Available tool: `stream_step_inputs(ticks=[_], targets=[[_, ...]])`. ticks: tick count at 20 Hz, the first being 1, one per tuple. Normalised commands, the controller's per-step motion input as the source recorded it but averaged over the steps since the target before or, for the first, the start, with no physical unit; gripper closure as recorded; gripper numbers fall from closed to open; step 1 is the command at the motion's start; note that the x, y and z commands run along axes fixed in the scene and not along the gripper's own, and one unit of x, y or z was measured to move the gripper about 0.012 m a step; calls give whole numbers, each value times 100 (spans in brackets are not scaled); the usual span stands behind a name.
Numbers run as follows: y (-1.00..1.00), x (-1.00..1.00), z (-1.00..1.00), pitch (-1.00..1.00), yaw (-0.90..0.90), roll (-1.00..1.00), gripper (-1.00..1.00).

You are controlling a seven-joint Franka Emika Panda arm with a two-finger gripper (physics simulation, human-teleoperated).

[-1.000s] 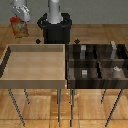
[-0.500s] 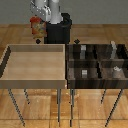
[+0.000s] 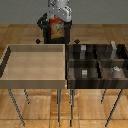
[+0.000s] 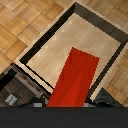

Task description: Place the box of cereal into the appropriate compartment.

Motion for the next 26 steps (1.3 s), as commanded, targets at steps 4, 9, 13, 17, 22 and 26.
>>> stream_step_inputs(ticks=[4,9,13,17,22,26], targets=[[100,0,0,0,0,0,100],[100,0,0,0,0,0,100],[100,0,0,0,0,0,100],[100,0,0,0,0,0,100],[100,0,0,0,0,0,100],[100,0,0,0,0,0,100]])
